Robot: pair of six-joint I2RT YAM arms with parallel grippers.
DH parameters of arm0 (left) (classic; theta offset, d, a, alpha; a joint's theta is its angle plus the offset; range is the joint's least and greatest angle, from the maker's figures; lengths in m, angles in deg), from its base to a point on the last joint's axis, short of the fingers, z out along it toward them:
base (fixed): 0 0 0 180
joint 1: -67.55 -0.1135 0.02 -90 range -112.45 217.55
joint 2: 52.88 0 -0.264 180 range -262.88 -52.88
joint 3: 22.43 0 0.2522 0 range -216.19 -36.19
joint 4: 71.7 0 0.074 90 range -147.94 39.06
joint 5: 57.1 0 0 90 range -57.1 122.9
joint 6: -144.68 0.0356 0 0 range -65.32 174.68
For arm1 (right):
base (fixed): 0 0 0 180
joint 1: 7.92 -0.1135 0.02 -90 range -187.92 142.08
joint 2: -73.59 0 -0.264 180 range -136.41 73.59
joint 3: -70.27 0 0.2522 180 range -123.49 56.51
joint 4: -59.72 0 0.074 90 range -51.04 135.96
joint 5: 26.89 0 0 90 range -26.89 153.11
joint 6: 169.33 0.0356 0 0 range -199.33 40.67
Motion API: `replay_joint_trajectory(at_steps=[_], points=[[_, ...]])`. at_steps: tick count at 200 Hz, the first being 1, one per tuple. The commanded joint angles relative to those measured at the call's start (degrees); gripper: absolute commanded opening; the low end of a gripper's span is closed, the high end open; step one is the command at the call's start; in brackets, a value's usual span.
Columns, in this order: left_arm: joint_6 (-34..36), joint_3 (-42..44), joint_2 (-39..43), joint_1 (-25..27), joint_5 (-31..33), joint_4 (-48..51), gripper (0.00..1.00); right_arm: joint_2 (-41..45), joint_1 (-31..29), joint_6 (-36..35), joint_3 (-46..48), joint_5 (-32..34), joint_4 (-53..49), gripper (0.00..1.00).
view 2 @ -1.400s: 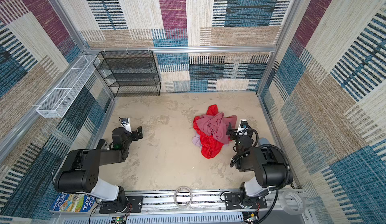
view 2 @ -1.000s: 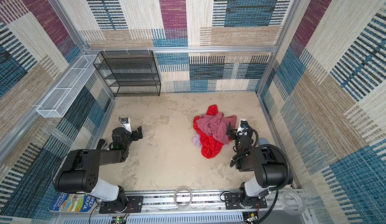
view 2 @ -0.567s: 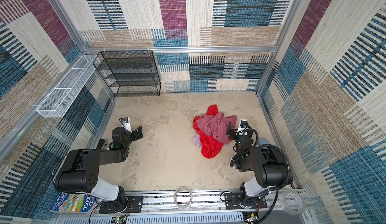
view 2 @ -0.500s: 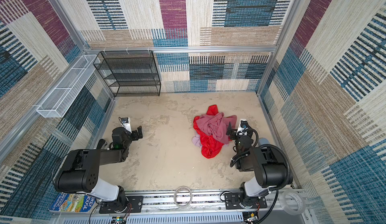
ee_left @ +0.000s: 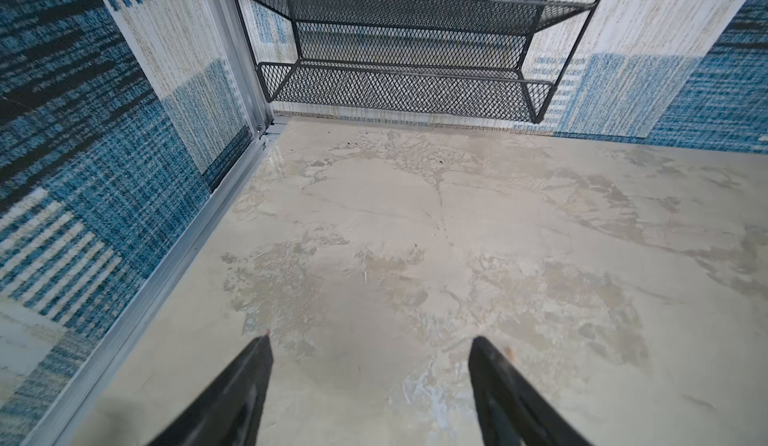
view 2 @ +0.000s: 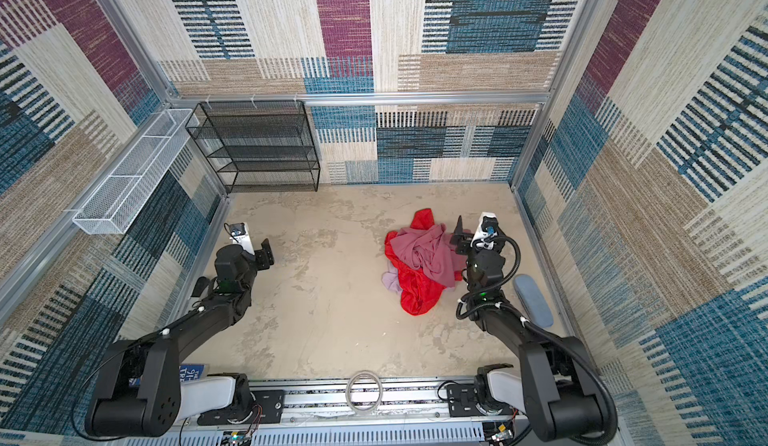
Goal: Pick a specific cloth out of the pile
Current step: 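Move the right gripper over the cloth pile while the left arm rises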
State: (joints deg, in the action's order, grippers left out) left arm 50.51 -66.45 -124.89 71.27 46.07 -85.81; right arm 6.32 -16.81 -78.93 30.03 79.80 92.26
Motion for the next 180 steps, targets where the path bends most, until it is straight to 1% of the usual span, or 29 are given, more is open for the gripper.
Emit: replay_joint_trajectory(at_steps=[1, 17, 31, 48, 63, 73, 83, 96, 102, 120, 130, 163, 180], points=[[-3.64, -4.45, 2.26, 4.22, 5.14, 16.21, 0.78, 3.39, -4.13, 0.28, -7.63, -1.33, -21.49, 0.91], [-6.85, -8.58, 3.07, 8.14, 6.14, 25.36, 0.75, 4.77, -7.48, -0.62, -12.43, -6.52, -29.63, 0.90], [-9.63, -9.78, 4.59, 11.37, 6.37, 29.10, 0.74, 5.59, -11.22, -0.19, -14.66, -6.54, -33.73, 0.88], [-13.65, -10.44, 6.82, 13.87, 3.60, 32.18, 0.74, 5.58, -15.75, 2.28, -16.19, -8.88, -37.45, 0.85], [-15.70, -11.06, 8.38, 15.55, 0.42, 34.39, 0.74, 4.09, -19.81, 4.02, -17.06, -10.37, -39.72, 0.81], [-16.46, -11.07, 9.31, 16.63, -0.57, 34.98, 0.74, 2.26, -22.74, 5.19, -17.54, -10.19, -40.73, 0.79], [-17.11, -10.97, 9.96, 17.48, -1.40, 35.09, 0.73, 0.25, -26.11, 5.32, -17.92, -10.82, -41.64, 0.79], [-17.24, -10.70, 10.50, 18.36, -1.79, 35.13, 0.72, -2.34, -30.93, 4.84, -19.18, -7.66, -42.89, 0.79], [-17.26, -10.61, 10.70, 18.71, -1.65, 35.30, 0.72, -3.36, -32.37, 4.58, -19.64, -7.70, -43.11, 0.79], [-17.33, -10.70, 11.18, 19.12, -1.04, 36.00, 0.72, -6.03, -34.11, 4.87, -21.40, -10.31, -44.03, 0.79], [-17.22, -10.62, 11.32, 19.21, -0.69, 36.31, 0.72, -7.14, -34.50, 4.79, -22.08, -10.69, -44.58, 0.78], [-18.25, -9.91, 12.27, 19.26, 0.13, 36.57, 0.72, -9.38, -34.75, 5.69, -22.30, -12.41, -45.78, 0.72], [-18.19, -9.65, 12.59, 19.30, 0.56, 36.85, 0.72, -11.02, -34.78, 6.62, -22.30, -14.76, -47.20, 0.68]])
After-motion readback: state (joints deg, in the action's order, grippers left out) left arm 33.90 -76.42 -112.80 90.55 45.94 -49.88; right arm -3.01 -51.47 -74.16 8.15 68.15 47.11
